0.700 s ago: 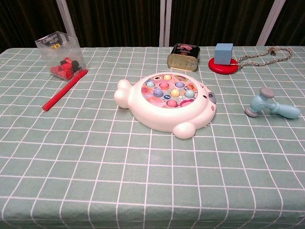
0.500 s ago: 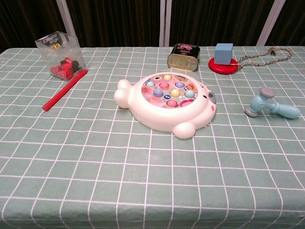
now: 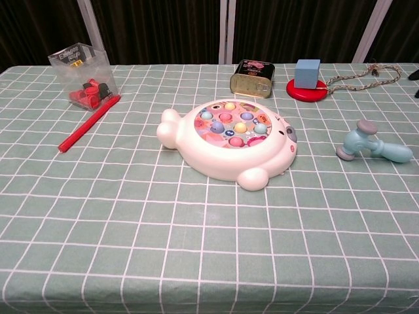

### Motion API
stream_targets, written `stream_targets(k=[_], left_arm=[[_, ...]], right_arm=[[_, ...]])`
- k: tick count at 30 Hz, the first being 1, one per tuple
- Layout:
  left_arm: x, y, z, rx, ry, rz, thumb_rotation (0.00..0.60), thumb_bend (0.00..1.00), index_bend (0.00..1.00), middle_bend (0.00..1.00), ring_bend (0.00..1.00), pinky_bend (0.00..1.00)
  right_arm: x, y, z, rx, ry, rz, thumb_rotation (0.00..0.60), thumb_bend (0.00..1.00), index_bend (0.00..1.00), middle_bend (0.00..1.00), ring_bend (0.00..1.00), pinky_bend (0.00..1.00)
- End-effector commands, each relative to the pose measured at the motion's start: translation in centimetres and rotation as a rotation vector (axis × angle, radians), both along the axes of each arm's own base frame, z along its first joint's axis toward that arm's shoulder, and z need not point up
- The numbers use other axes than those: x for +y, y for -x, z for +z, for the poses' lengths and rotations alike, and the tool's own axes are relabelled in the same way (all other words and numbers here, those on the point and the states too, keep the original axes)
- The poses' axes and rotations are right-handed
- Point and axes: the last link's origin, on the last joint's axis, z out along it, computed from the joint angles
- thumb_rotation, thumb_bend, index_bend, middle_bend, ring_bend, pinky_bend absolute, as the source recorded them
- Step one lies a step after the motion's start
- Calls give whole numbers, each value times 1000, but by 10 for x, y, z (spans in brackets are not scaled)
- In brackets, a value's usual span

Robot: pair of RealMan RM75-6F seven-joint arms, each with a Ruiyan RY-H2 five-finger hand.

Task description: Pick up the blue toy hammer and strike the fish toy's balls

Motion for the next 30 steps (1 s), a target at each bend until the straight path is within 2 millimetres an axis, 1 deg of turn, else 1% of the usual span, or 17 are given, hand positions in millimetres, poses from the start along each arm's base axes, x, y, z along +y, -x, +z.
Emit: stream_targets(k=[1,6,11,17,24,30], left_arm=[[1,1,0,2,3,5,600,105,149,107,46,87],[3,0,-2,-2,17,0,600,105,149,107,46,87],[5,2,-3,-1,20,1,600,105,149,107,46,87],[4,4,-4,-4,27,11,600,106,149,107,46,87],[6,5,-7,-6,37,12,600,106,149,107,46,87],[7,8,-7,-8,39,18,600,106,149,107,46,87]], right_arm=[[-22,-4,-19,11,-27,-10,600,155,193,244,104,217],[-34,-3,-39,39,-92,-31,600,158,296,278,108,219],[-44,-2,-54,42,-126,-55,600,187,342,316,133,231],[-50,4,-60,32,-120,-80,600,195,349,336,150,238],[-53,6,-67,32,-137,-88,600,197,376,391,189,242],[-57,5,-74,25,-149,-91,600,235,407,427,214,257]])
